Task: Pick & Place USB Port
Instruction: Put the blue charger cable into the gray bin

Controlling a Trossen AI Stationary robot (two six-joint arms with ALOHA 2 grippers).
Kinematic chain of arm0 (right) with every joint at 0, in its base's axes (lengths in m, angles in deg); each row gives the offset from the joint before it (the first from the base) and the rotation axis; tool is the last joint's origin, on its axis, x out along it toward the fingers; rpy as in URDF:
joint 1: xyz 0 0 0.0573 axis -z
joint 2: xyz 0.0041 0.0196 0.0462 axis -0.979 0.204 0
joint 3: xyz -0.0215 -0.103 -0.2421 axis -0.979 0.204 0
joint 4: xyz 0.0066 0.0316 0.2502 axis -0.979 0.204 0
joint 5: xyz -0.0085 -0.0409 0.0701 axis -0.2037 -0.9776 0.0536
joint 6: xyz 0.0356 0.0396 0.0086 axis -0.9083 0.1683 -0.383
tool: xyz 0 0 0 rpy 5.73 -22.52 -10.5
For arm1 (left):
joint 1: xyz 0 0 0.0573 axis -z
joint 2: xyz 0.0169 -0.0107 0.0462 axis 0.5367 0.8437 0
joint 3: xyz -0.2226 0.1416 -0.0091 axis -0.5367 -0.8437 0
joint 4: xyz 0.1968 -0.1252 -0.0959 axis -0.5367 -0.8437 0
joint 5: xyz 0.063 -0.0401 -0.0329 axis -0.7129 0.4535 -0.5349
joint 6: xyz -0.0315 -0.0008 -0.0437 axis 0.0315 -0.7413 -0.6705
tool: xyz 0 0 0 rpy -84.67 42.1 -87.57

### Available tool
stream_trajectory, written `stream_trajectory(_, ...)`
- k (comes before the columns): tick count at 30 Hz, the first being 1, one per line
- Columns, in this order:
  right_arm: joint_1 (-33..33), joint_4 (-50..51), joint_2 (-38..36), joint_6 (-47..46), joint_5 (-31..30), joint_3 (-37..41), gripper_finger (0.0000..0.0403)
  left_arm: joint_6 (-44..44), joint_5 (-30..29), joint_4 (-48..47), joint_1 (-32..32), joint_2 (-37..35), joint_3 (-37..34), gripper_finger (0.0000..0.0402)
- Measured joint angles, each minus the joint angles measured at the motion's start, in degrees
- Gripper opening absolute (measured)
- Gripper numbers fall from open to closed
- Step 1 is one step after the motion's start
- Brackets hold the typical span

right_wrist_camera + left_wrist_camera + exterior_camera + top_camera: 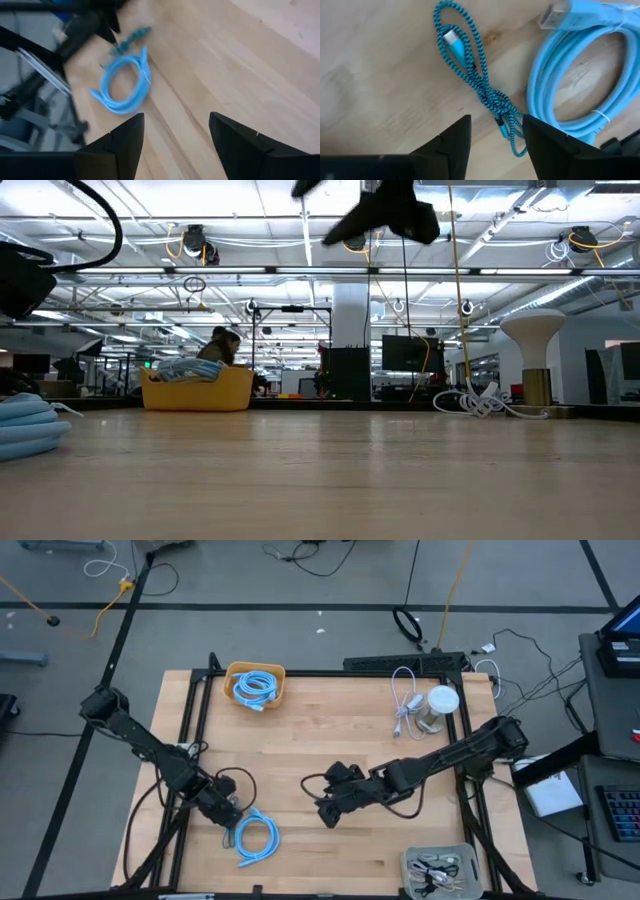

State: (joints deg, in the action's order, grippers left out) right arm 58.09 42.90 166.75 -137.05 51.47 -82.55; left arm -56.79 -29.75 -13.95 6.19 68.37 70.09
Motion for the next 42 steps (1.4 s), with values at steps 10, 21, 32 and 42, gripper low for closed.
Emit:
stream_trajectory(10, 0.14, -4.09, 5.74, -3.16, 5.71, 0.04, 0.0212, 3.54, -5.06, 11.18, -0.17, -0.01, 0.0, 0.0166)
stream_trajectory(21, 0.12, -7.55, 6.31, -3.07, 5.64, 0.04, 0.0212, -0.08, -1.29, 0.39, 1.18, 0.1, -0.02, 0.0176)
stream_trajectory(32, 0.12, -10.35, 6.31, -2.78, 5.39, 0.04, 0.0212, -0.1, -1.62, 10.86, -0.09, 2.98, -3.54, 0.0154)
stream_trajectory(42, 0.12, -10.09, 6.31, -2.78, 5.51, 0.04, 0.0212, 1.97, 0.39, 21.75, -0.52, 9.25, -4.09, 0.0136)
